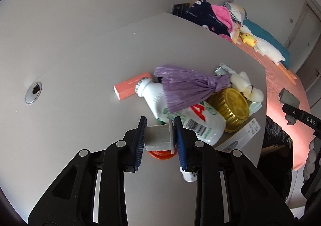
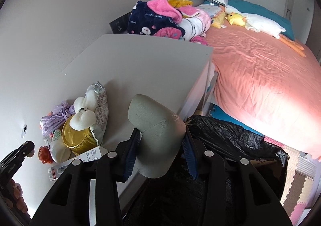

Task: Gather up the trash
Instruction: 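Carry the white cup with the left gripper over the black trash bag and release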

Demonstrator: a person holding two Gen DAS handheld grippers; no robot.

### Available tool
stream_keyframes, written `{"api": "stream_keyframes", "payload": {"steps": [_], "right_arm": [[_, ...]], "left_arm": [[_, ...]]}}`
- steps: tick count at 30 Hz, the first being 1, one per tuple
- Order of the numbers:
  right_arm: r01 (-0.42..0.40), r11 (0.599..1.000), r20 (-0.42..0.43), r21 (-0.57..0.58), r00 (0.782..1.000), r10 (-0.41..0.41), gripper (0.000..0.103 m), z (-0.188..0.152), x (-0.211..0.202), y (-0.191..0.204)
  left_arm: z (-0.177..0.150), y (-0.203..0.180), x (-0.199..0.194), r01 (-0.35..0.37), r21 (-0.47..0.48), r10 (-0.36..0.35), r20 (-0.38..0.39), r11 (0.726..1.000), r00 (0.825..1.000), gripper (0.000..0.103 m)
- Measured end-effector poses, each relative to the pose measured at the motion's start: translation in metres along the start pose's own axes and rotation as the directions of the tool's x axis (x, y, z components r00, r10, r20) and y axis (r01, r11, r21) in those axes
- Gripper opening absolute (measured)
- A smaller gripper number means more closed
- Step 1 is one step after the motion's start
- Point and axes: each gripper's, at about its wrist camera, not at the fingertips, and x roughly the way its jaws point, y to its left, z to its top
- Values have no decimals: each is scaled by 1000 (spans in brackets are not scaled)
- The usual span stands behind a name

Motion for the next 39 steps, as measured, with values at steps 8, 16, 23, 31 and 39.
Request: {"api": "stream_keyframes", "payload": {"steps": [8,16,23,31,39], "right_arm": [[33,998,36,55,999,-35,44,-13,-31,-34],[84,988,55,127,994,-92,44,-36,-59,-72],[127,975,60,180,988,-139,44,-53,-80,-99],[158,961,58,225,983,-176,44,-68,-97,-125],[122,957,36,263,990,-136,62,-79,-103,-139]], "left_arm": [[7,-52,-3,98,113,-99,6,989,995,28],[6,-105,-2,211,228,-210,-31,951,977,28],[-4,-159,1,313,352,-301,-91,882,949,28],[-21,-210,2,415,464,-372,-185,782,909,28],[-43,-237,6,566,457,-437,-363,687,823,97]]}}
